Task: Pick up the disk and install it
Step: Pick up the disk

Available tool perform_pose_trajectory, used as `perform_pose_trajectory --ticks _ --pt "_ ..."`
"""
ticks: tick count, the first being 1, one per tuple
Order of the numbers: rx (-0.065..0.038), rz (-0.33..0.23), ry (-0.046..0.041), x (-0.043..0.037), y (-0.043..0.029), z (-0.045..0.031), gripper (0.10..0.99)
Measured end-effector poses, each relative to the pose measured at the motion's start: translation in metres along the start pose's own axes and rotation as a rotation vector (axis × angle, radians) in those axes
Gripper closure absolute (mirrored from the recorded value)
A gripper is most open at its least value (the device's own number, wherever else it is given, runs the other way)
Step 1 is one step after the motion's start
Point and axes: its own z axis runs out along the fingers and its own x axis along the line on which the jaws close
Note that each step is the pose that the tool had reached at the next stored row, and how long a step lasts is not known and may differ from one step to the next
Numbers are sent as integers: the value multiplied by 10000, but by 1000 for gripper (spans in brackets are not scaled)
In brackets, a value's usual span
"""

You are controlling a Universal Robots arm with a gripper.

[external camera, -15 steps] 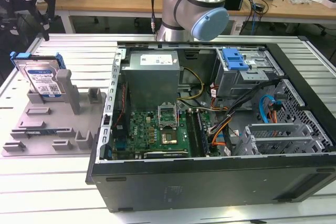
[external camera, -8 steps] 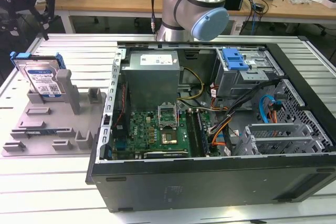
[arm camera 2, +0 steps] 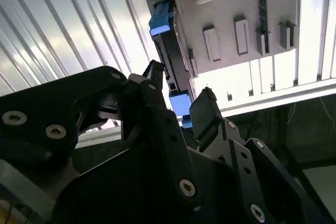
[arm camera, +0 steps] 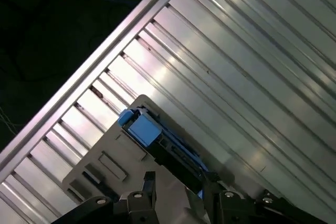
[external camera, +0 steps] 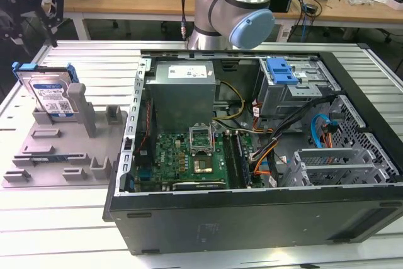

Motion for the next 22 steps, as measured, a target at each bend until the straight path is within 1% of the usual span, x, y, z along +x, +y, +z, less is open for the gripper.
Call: perform_pose_trajectory --ticks 3,6,11,13,22 --pt "0 -947 47 0 0 1 604" --pt "-1 -1574 79 0 0 2 604" --pt "0 -2422 124 0 0 2 604" --pt "3 -2920 152 0 0 2 604" --pt "9 -4375 234 0 0 3 604"
